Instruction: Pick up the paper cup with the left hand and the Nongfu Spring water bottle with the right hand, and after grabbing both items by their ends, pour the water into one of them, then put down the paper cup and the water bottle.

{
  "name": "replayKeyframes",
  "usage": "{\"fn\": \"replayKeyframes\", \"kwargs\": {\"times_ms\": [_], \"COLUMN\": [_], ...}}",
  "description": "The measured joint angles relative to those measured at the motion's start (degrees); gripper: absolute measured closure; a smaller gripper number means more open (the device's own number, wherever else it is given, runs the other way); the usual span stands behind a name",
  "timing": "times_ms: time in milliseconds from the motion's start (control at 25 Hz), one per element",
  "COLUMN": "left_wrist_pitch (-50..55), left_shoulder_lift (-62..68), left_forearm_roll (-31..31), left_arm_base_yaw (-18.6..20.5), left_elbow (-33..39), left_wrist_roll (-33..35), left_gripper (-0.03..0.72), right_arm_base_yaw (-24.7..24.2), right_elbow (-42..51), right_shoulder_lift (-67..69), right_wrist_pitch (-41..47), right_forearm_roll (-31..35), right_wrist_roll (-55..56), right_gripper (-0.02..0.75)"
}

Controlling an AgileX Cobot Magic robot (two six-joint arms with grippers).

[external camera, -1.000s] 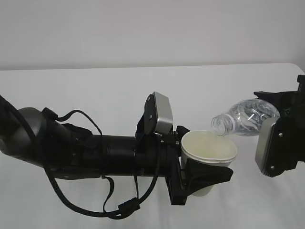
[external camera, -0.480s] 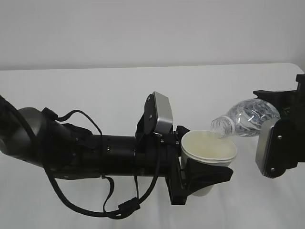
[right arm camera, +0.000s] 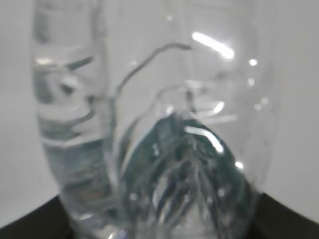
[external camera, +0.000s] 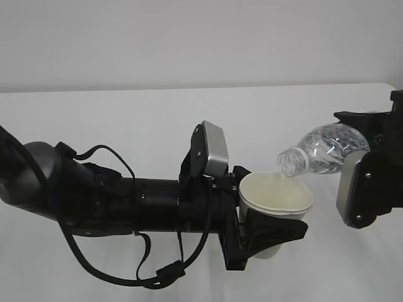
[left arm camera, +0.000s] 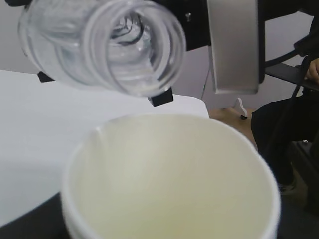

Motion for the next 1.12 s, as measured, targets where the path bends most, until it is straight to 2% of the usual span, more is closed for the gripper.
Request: {"fn": "replayKeyframes", "kwargs": {"times_ms": [1120], "left_wrist_pitch": [0.0], "left_shoulder_lift": [0.0], "left_forearm_roll": [0.0], "left_arm_base_yaw": [0.0], "left_elbow": [0.0], "left_wrist_roll": [0.0], "left_gripper": [0.218], "right_arm_base_yaw": [0.0], "right_elbow": [0.0], "right_shoulder_lift": [0.0], "right_wrist_pitch": [-0.2], "right_forearm_roll": [0.0], "right_wrist_roll": [-2.3], "right_gripper": [0.316]}}
